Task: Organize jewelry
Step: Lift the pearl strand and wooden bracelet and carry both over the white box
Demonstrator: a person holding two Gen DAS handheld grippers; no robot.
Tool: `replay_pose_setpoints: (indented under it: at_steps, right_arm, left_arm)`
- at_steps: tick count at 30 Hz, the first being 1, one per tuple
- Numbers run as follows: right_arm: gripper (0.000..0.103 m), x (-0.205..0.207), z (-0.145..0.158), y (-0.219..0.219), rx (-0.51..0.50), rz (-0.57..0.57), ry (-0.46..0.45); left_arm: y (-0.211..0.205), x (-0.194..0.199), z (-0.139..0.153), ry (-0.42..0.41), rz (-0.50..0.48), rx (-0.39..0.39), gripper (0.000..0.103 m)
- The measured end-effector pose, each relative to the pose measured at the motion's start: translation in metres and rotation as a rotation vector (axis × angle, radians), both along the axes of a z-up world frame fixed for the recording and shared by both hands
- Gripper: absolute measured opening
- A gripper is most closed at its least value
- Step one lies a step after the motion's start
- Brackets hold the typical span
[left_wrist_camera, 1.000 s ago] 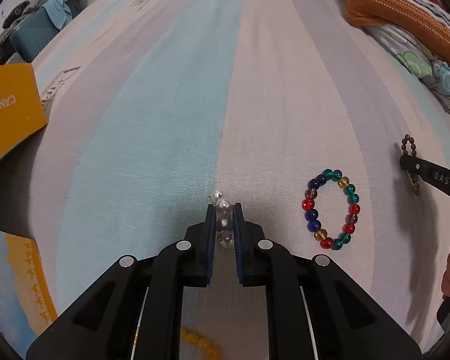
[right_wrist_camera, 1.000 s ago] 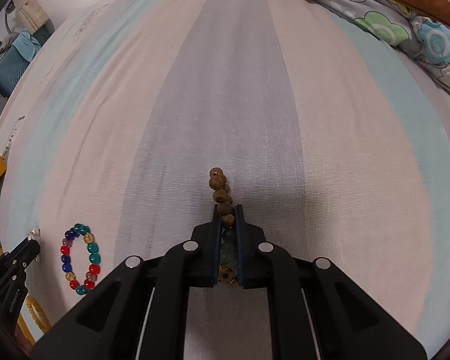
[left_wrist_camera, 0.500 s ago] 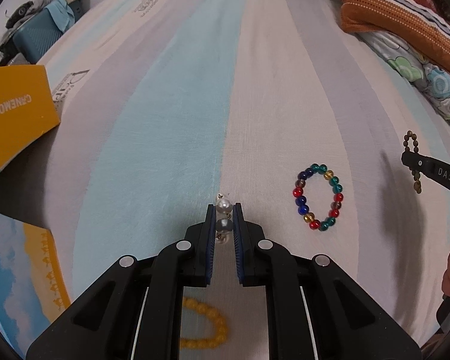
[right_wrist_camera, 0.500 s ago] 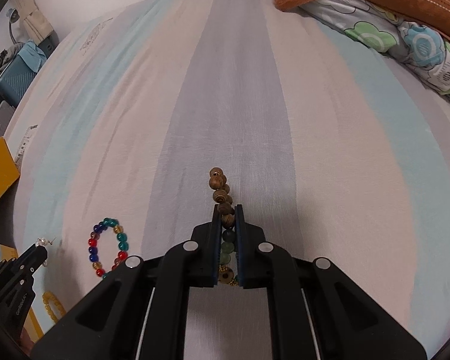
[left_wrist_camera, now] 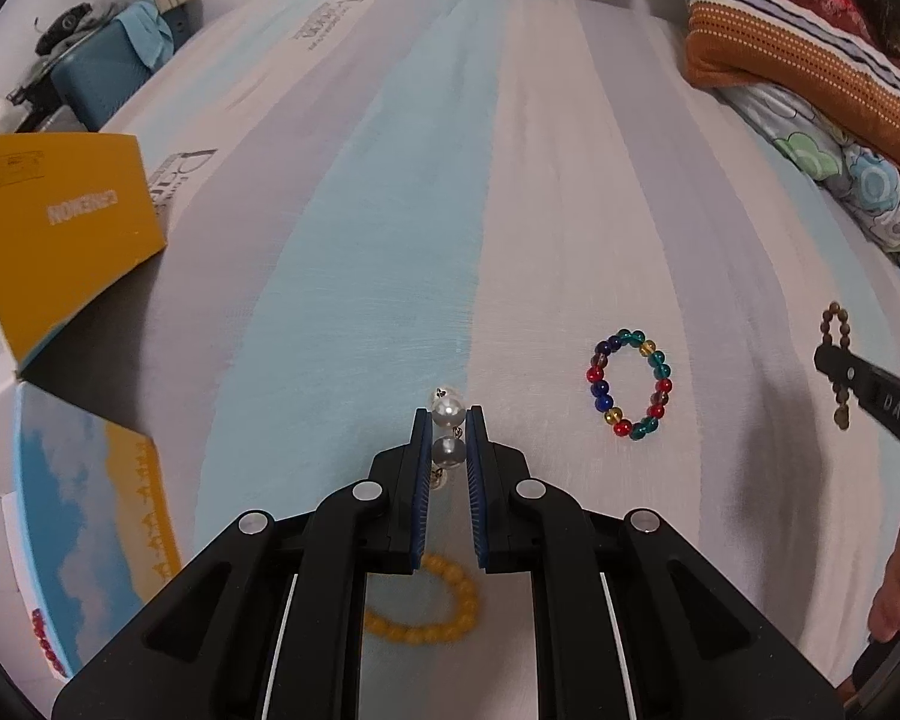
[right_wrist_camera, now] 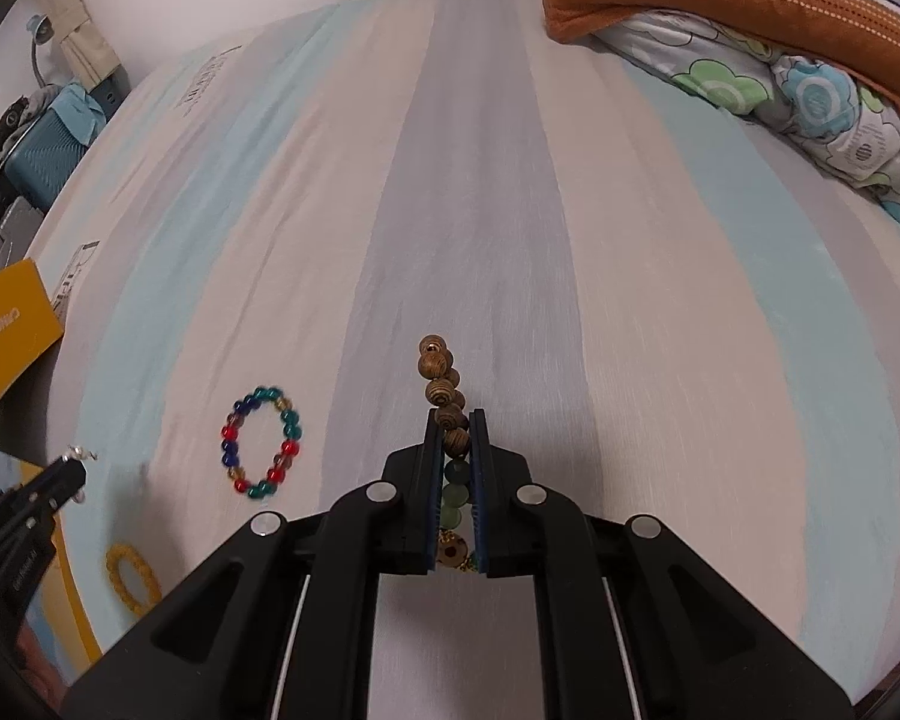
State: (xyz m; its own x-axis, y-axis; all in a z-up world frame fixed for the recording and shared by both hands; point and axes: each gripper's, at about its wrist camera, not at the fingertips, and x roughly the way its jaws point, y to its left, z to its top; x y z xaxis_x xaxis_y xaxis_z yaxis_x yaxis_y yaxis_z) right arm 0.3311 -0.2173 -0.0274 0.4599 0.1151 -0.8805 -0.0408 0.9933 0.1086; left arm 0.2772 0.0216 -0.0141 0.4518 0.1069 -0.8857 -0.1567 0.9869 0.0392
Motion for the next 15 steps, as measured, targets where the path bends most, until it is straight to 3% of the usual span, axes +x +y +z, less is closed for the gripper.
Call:
replay_pose_setpoints:
  at_steps: [15]
  right_arm:
    - [0.007, -0.075, 0.022, 0.035, -0.033, 0.043, -0.058]
  left_arm:
    - [0.012, -0.045, 0.03, -0.036, 0.005, -0.012, 0.01]
